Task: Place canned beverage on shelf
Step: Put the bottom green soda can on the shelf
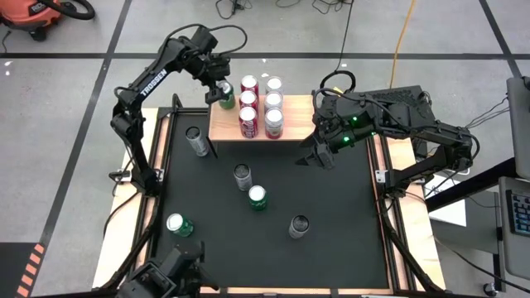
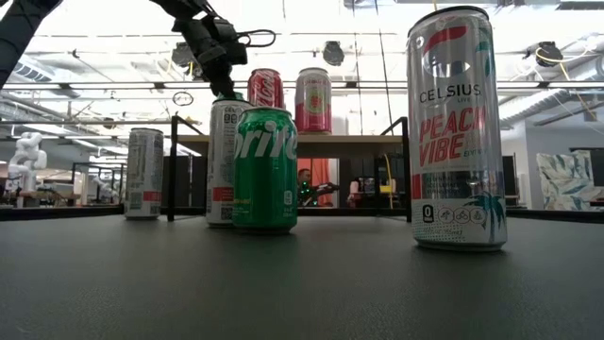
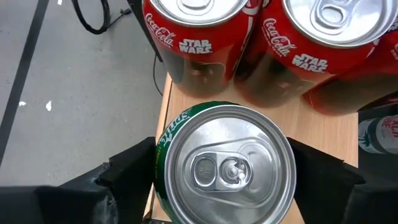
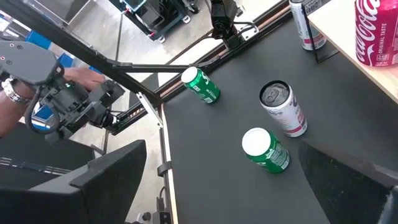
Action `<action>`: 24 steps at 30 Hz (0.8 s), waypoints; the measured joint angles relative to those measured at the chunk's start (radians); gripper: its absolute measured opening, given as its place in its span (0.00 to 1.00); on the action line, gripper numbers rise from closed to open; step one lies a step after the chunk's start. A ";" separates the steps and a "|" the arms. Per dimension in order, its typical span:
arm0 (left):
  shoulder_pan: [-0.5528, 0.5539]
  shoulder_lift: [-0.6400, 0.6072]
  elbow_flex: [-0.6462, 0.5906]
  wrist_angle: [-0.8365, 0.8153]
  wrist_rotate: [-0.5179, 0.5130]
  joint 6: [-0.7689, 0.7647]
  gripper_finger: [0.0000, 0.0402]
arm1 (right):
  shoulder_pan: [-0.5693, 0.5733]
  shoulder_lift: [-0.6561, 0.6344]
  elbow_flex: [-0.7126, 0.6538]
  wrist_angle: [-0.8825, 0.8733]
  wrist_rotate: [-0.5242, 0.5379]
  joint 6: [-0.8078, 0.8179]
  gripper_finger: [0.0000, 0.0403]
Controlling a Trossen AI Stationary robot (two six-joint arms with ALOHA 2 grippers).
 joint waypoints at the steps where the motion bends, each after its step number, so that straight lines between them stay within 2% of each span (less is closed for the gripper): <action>1: -0.001 0.000 0.000 0.000 -0.004 0.000 0.79 | 0.000 0.000 0.000 0.000 0.000 0.003 0.99; 6: 0.000 0.002 0.000 -0.004 -0.018 0.000 0.92 | 0.000 0.000 0.000 0.000 0.000 0.003 0.99; 9: -0.004 0.002 0.000 -0.003 -0.030 0.004 0.96 | 0.000 0.000 0.000 0.000 0.000 0.002 0.99; 21: -0.034 -0.034 -0.001 -0.001 -0.105 0.003 0.97 | 0.000 0.000 0.000 0.000 0.000 -0.013 0.99; 24: -0.048 -0.057 -0.001 0.006 -0.140 -0.045 0.97 | 0.000 0.000 0.000 0.000 0.000 -0.016 0.99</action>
